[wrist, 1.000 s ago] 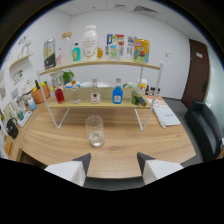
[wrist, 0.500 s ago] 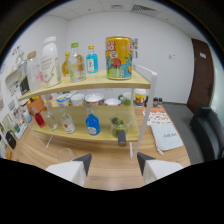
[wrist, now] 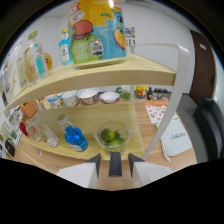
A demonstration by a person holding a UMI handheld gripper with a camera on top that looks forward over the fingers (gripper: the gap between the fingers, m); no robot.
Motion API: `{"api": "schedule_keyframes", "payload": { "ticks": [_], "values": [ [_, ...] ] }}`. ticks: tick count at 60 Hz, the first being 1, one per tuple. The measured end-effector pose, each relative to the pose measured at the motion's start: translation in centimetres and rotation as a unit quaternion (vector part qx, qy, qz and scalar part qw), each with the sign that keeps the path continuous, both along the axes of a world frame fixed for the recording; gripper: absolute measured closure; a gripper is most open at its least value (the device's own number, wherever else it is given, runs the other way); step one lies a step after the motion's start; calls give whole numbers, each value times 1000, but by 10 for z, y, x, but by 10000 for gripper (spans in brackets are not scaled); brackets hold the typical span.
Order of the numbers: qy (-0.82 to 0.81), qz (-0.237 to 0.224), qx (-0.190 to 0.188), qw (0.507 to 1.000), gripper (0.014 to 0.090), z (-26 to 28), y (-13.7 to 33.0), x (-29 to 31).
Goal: Make me a cup of Mojito.
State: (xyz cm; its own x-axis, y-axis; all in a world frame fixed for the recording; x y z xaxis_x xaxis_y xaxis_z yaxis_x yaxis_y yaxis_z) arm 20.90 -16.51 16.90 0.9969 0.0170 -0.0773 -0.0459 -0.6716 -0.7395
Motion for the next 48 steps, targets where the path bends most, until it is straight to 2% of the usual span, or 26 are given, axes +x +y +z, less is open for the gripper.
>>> {"api": "schedule_keyframes", "payload": {
  "ticks": [11, 18, 31, 48],
  "values": [
    [14, -5, -15, 1000, 735, -7, 4, 0],
    [14, -4, -11, 1000, 855, -5, 6, -1],
    [-12, -2, 6, 1000, 877, 1, 6, 2],
    [-10, -15, 61, 998, 886, 38, -19, -5]
  ]
}}
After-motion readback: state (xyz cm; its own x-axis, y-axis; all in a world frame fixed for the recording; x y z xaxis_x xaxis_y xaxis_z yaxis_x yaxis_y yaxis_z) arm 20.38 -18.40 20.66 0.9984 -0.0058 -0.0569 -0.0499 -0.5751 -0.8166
